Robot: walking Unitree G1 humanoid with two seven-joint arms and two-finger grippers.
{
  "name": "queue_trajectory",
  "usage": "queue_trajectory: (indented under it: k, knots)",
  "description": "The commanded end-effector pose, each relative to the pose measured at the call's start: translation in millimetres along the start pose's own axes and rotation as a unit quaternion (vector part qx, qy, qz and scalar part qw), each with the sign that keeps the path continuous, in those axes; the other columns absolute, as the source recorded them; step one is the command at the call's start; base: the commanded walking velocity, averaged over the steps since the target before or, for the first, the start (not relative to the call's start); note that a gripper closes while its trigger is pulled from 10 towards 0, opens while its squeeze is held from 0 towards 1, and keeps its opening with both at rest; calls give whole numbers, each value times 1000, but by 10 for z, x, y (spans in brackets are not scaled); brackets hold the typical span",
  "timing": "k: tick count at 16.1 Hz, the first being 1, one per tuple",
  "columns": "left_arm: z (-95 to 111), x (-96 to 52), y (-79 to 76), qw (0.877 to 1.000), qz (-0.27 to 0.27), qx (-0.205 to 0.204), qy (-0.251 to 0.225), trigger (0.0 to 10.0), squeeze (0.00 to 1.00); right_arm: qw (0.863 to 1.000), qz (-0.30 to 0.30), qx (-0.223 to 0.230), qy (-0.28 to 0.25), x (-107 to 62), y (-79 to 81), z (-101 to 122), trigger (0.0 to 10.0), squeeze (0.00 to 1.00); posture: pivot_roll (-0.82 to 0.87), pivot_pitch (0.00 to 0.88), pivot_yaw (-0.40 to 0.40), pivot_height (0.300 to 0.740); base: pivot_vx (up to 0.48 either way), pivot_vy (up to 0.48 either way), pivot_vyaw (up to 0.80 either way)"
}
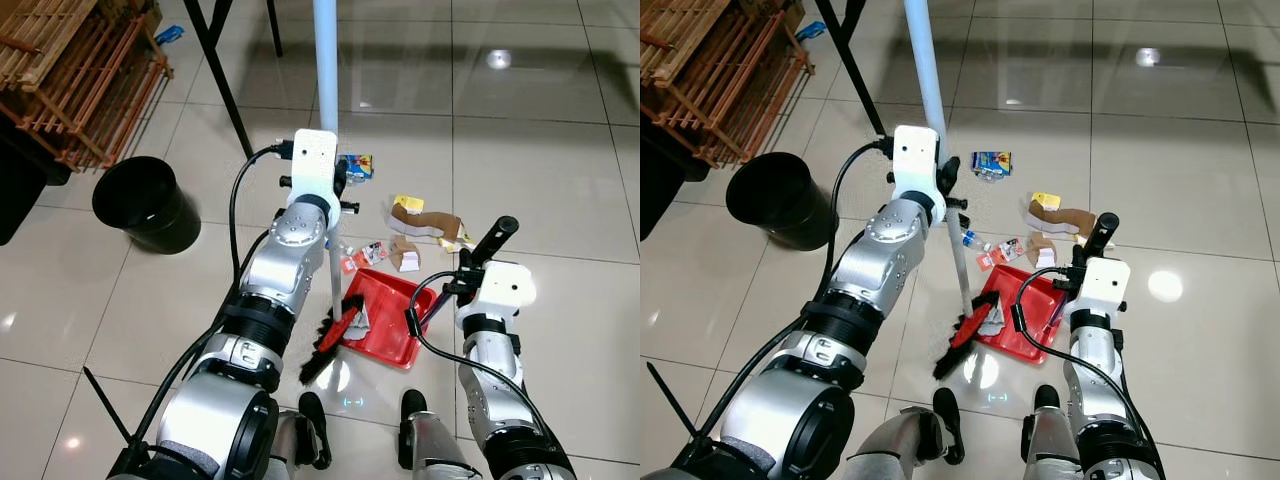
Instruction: Sweep floor
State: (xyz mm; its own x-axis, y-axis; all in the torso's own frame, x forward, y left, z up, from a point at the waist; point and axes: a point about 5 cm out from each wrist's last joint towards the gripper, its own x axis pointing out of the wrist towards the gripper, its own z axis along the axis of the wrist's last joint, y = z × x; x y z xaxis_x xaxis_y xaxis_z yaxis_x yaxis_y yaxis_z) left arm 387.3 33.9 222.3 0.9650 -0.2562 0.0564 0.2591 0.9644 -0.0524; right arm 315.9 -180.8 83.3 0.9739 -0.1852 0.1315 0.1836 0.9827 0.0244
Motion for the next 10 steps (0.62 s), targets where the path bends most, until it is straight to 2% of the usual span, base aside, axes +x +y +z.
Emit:
queue_trajectory:
  k: [1,5,8,10]
  knots:
    - [271,2,-242,997,-44,-34,-54,10000,0,997,6,7,74,-186,47,-291,10000,0,-76,370,174,740,0,0,0]
    - [685,-19,-247,990,-71,-23,-123,10000,0,997,8,10,76,-176,66,-292,10000,0,-68,364,176,740,0,0,0]
    - [833,-39,-231,986,-82,-10,-146,10000,0,997,8,12,77,-168,73,-292,10000,0,-67,360,176,740,0,0,0]
    - [1135,-109,-181,975,-100,32,-193,10000,0,997,8,13,77,-153,70,-287,10000,0,-56,349,175,740,0,0,0]
